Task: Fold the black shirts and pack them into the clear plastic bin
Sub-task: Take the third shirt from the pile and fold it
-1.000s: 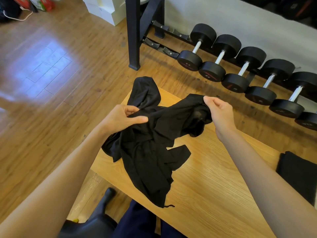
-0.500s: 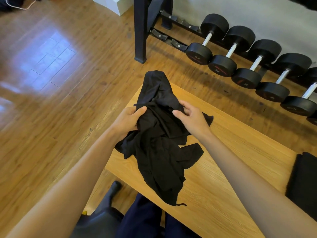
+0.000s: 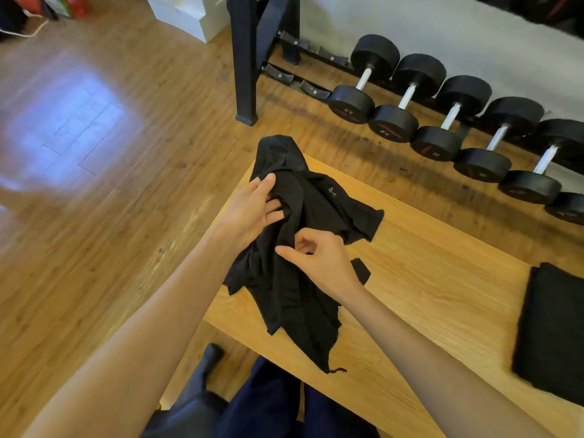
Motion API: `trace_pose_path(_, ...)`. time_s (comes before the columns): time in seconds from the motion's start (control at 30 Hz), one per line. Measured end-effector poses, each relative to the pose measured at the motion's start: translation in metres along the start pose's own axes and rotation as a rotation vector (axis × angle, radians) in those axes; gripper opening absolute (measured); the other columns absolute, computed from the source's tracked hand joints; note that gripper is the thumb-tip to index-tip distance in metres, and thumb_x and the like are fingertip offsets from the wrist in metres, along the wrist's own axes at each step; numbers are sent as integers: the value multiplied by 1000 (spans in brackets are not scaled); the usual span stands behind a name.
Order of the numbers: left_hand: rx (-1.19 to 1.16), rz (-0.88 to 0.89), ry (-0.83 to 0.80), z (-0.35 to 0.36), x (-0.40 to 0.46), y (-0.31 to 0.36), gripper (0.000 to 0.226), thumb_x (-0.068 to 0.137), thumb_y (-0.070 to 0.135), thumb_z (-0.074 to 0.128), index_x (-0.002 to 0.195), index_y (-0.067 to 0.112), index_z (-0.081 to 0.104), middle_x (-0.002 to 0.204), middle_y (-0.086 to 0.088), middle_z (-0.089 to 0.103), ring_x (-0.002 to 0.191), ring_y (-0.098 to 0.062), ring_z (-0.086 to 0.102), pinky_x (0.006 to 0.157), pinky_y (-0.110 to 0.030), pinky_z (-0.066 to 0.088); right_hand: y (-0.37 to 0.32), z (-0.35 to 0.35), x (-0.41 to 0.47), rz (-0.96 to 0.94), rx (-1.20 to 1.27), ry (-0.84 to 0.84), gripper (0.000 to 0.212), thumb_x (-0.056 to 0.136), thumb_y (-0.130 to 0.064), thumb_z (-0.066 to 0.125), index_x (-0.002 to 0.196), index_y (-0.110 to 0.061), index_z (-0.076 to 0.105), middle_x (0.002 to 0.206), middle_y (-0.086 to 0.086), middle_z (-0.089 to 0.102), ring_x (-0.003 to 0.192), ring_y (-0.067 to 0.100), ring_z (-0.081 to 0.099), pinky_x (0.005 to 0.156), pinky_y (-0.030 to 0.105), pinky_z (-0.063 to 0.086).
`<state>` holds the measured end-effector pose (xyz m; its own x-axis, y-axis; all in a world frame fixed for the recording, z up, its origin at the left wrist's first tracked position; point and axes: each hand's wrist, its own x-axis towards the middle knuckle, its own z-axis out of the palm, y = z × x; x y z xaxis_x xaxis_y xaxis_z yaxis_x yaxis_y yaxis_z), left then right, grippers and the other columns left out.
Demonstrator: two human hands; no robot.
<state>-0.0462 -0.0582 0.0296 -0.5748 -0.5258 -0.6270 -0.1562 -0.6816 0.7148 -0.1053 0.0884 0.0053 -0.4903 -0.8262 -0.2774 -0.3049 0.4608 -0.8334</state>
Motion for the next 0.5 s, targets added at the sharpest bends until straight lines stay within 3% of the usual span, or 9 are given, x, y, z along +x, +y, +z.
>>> trace_pose_path(0.17, -89, 86, 39, -1, 4, 14, 24, 105, 24, 39, 116, 12, 57, 118, -9, 66, 103, -19, 68, 73, -28, 59, 7, -10, -8, 110, 158, 12, 22, 92, -24, 64, 72, -23, 57, 46, -13, 47, 48, 2, 45, 59, 12, 40)
trace_pose_path(0.3, -96, 117, 96, -19, 8, 20, 37, 105, 25, 38, 136, 6, 47, 131, -12, 60, 113, -22, 64, 84, -33, 58, 8, -30, -6, 161, 266, 141, 13, 92, -28, 64, 92, -18, 72, 76, -7, 72, 75, 5, 68, 71, 24, 53)
trace_pose_path(0.5, -34, -39, 94, -30, -7, 3, 45, 103, 20, 47, 142, 1, 37, 126, -15, 58, 101, -20, 64, 83, -32, 57, -5, -53, 6, 188, 295, 271, 6, 90, -27, 67, 89, -30, 72, 84, -16, 72, 81, -2, 66, 77, 20, 53)
